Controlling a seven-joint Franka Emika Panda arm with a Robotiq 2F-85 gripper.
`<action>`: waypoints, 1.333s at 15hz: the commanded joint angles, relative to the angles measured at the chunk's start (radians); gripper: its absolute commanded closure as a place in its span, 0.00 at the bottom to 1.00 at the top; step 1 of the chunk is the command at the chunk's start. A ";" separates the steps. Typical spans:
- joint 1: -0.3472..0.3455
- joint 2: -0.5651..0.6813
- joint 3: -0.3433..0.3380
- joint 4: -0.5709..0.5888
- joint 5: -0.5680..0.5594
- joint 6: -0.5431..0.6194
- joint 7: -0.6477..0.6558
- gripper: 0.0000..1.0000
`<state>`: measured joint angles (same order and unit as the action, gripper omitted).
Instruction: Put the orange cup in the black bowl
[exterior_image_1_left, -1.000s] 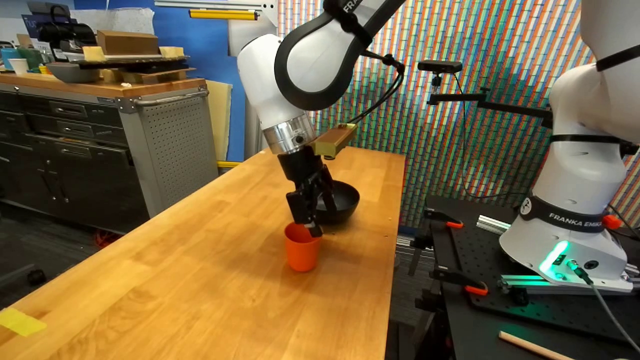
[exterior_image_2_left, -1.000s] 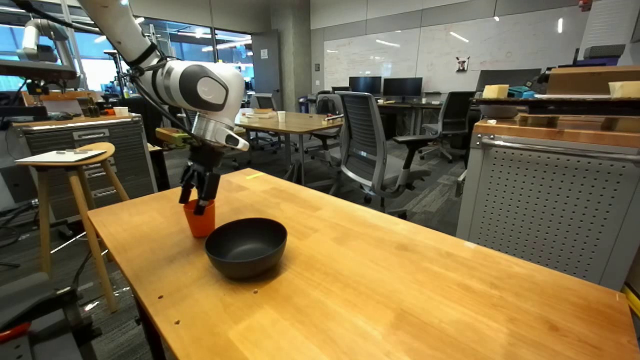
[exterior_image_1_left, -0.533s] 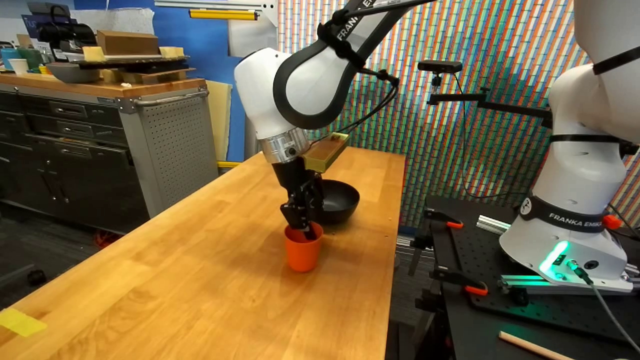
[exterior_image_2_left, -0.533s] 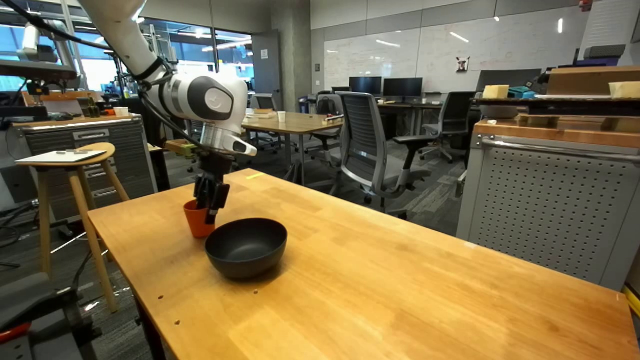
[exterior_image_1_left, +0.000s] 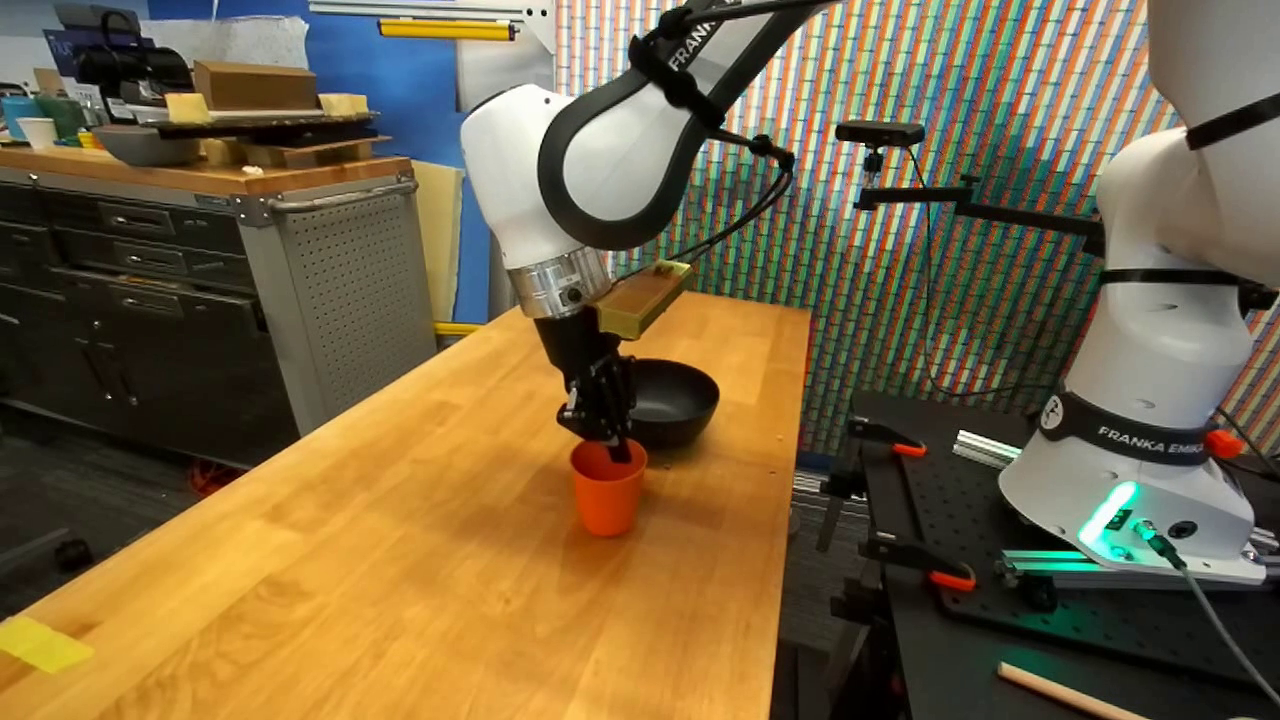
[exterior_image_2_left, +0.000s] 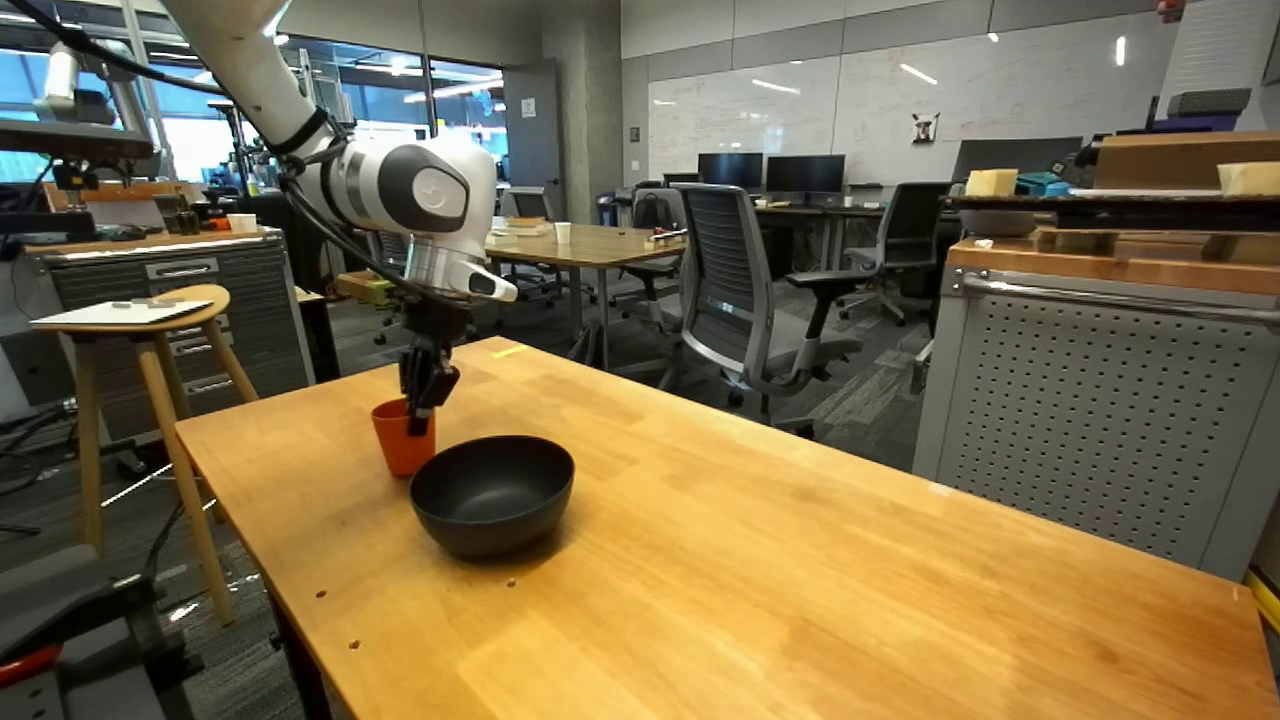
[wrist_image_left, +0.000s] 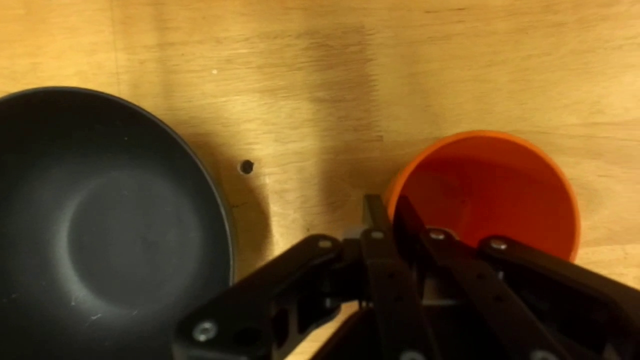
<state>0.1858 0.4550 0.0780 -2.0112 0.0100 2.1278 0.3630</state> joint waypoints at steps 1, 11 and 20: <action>-0.009 -0.088 -0.016 -0.038 0.012 0.003 0.002 0.95; -0.142 -0.505 -0.138 -0.261 -0.065 -0.021 0.199 0.95; -0.191 -0.321 -0.121 -0.262 0.046 -0.034 0.101 0.95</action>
<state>-0.0061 0.0552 -0.0565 -2.3167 0.0442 2.0721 0.4797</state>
